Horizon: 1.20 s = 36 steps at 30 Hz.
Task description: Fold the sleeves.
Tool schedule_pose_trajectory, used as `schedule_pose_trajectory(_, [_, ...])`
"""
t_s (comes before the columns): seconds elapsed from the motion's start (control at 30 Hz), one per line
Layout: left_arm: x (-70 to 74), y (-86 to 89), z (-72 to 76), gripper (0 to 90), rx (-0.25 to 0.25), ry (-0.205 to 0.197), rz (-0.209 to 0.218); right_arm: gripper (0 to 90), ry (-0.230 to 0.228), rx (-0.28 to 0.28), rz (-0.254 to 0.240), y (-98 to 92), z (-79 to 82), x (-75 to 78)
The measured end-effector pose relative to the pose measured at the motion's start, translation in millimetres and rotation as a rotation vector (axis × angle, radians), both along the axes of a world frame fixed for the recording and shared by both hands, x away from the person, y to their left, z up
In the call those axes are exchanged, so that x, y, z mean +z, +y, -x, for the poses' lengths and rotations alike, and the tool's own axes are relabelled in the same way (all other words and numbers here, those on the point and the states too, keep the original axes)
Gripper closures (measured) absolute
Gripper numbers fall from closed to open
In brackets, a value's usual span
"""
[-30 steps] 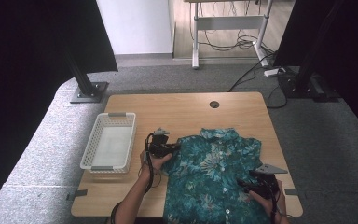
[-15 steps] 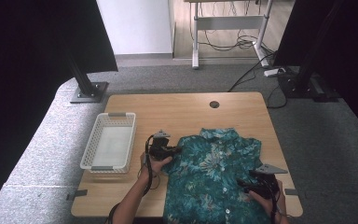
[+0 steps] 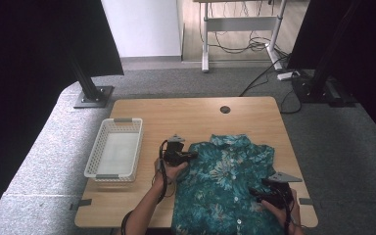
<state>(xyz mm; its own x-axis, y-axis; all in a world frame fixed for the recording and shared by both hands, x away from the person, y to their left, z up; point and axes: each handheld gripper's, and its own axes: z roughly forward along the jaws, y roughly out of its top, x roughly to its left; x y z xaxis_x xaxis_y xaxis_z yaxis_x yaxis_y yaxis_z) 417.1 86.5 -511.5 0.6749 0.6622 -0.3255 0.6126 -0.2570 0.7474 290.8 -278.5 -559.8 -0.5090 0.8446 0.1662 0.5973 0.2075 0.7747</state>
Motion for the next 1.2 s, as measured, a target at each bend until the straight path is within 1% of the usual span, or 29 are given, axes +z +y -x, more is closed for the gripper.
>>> schedule_pose_trajectory(0.07, [-1.2, -3.2, -0.1, 87.4, 0.001, 0.002, 0.001, 27.9, 0.000, 0.000, -0.001, 0.0, 0.0, 0.0])
schedule_pose_trajectory(0.1, [-3.1, -7.2, -0.8, 87.3, 0.000, 0.004, -0.006, 27.9, 0.000, 0.000, -0.001, -0.1, 0.0, 0.0])
schedule_pose_trajectory(0.13, [-3.1, -7.2, -0.8, 87.3, 0.000, 0.004, -0.006, 27.9, 0.000, 0.000, -0.001, -0.1, 0.0, 0.0])
schedule_pose_trajectory(0.17, [-6.2, -10.1, -2.3, 87.3, 0.004, 0.013, -0.005, 27.9, 0.000, 0.000, -0.001, -0.1, 0.0, 0.0])
schedule_pose_trajectory(0.33, [-12.2, -14.2, -5.1, 87.2, 0.012, 0.023, -0.004, 27.9, -0.001, 0.000, 0.001, 0.0, 0.0, 0.0])
schedule_pose_trajectory(0.4, [-15.1, -15.4, -6.6, 87.2, 0.015, 0.031, 0.003, 27.9, -0.001, 0.000, 0.002, 0.2, 0.1, 0.0])
schedule_pose_trajectory(0.73, [-17.9, -15.5, -6.7, 86.2, 0.010, 0.031, 0.011, 27.9, -0.002, 0.000, 0.005, 0.6, 0.2, 0.0])
schedule_pose_trajectory(0.83, [-19.7, -15.3, -6.5, 84.6, 0.006, 0.032, 0.011, 28.0, -0.001, 0.000, 0.005, 0.6, 0.2, 0.0])
schedule_pose_trajectory(0.93, [-22.1, -16.8, -7.2, 81.9, 0.003, 0.046, 0.019, 27.9, -0.002, 0.000, 0.005, 0.6, 0.2, 0.0])
schedule_pose_trajectory(1.03, [-23.2, -18.6, -8.0, 78.9, 0.000, 0.048, 0.024, 27.9, -0.002, -0.001, 0.007, 0.8, 0.3, 0.0])
schedule_pose_trajectory(1.1, [-23.7, -20.8, -8.3, 78.2, -0.001, 0.048, 0.019, 27.9, -0.002, 0.000, 0.006, 0.7, 0.2, 0.0])
schedule_pose_trajectory(1.2, [-23.3, -22.8, -8.4, 80.2, -0.002, 0.042, 0.014, 27.9, -0.002, 0.000, 0.006, 0.7, 0.2, 0.0])
